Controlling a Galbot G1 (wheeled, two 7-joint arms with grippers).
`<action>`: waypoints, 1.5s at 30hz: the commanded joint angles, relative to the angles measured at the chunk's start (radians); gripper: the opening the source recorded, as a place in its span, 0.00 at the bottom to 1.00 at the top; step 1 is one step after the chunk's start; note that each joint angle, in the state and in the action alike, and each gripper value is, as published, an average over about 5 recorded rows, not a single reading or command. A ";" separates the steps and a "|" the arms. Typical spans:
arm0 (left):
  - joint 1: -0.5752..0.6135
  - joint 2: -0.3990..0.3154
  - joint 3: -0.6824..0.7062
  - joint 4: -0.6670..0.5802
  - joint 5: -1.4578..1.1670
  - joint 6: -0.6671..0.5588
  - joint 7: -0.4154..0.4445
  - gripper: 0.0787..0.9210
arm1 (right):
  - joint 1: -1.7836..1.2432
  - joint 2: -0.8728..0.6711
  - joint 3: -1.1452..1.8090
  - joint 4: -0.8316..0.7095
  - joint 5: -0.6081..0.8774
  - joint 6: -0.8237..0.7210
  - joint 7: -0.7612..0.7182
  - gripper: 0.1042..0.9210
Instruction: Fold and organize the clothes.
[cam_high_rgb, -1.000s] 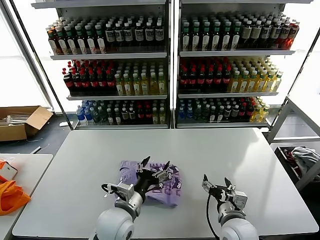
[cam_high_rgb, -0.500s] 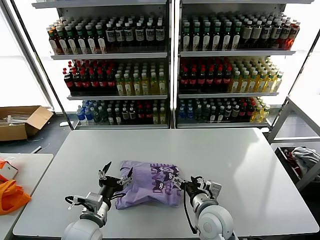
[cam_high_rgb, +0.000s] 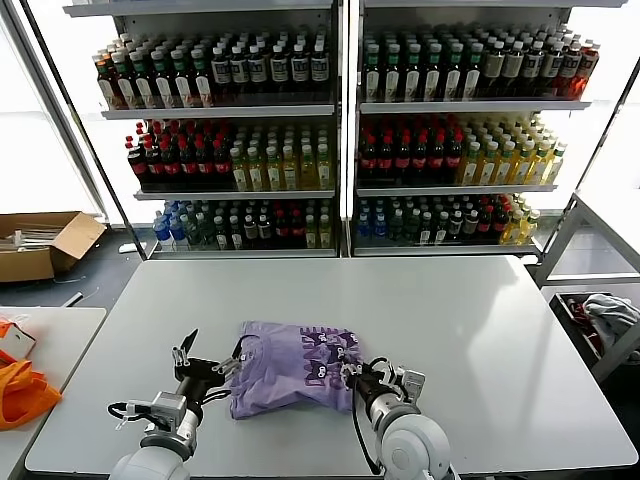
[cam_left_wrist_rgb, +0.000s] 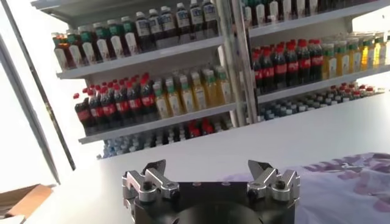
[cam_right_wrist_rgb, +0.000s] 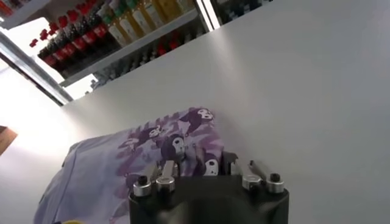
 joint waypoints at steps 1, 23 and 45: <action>0.023 -0.013 -0.023 -0.003 0.000 -0.006 -0.014 0.88 | 0.010 -0.054 -0.001 0.012 -0.055 -0.004 -0.019 0.35; 0.037 -0.067 0.017 -0.008 0.028 -0.007 -0.024 0.88 | -0.026 -0.226 0.185 0.005 -0.322 -0.003 -0.207 0.14; 0.092 -0.103 0.013 -0.041 0.056 -0.009 -0.028 0.88 | -0.083 -0.198 -0.067 0.116 -0.490 -0.005 -0.194 0.86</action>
